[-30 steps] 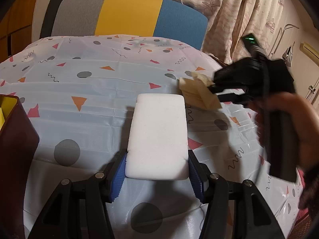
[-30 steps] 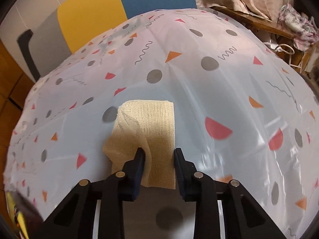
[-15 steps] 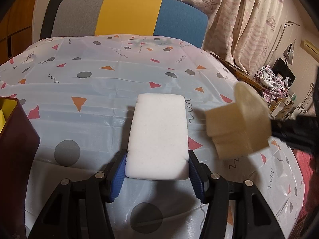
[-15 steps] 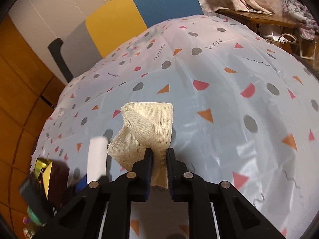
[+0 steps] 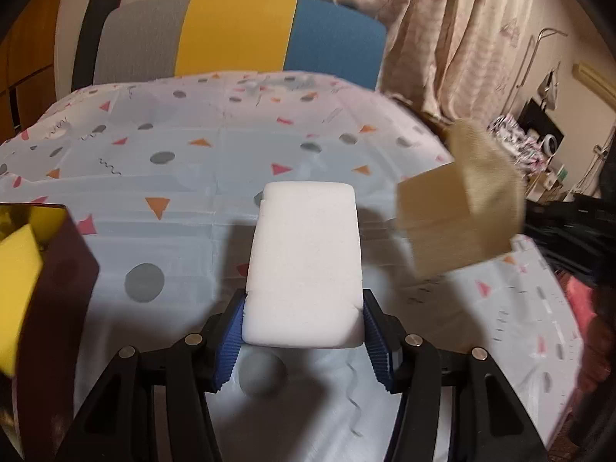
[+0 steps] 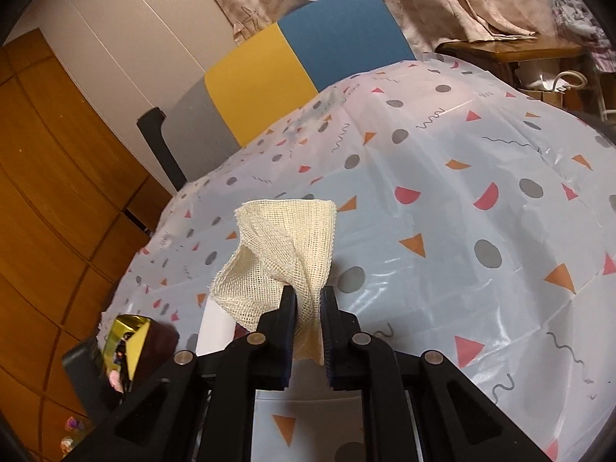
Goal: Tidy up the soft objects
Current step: 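Carry the white sponge into the gold tray and open the left tool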
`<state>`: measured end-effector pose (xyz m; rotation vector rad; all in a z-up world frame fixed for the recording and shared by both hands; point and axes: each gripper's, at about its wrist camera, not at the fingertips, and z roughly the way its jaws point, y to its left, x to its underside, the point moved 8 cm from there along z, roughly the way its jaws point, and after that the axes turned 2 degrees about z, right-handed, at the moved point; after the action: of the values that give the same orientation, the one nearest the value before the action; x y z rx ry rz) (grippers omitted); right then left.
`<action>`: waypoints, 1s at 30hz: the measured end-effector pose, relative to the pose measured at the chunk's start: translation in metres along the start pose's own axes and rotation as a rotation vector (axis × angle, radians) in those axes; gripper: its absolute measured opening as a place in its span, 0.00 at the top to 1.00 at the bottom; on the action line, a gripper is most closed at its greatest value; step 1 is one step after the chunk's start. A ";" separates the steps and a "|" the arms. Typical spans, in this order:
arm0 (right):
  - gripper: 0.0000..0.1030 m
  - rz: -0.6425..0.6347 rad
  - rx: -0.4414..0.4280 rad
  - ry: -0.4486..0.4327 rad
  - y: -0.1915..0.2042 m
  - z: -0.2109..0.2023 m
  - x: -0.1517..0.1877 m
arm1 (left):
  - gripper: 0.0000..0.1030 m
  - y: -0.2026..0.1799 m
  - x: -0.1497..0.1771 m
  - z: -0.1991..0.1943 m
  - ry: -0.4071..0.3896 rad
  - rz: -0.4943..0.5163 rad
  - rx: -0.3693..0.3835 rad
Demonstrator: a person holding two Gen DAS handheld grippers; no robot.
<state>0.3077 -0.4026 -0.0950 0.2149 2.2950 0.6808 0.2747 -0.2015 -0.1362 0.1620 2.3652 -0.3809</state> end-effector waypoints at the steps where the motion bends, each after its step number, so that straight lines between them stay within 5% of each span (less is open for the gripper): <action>1: 0.88 -0.003 -0.005 -0.002 0.002 -0.001 0.000 | 0.45 -0.001 0.001 -0.008 -0.011 -0.001 0.000; 16: 0.88 -0.050 -0.057 0.007 0.025 -0.006 0.011 | 0.45 0.006 0.048 -0.133 -0.052 0.027 0.046; 25: 0.88 -0.053 -0.061 0.025 0.029 -0.002 0.018 | 0.45 0.075 0.077 -0.192 -0.032 -0.040 -0.004; 30: 0.88 -0.056 -0.052 0.038 0.030 0.002 0.022 | 0.45 0.106 0.071 -0.229 -0.111 -0.090 -0.020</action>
<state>0.2915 -0.3693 -0.0936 0.1137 2.3075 0.7212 0.0988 -0.0279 -0.0499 0.0247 2.2706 -0.3987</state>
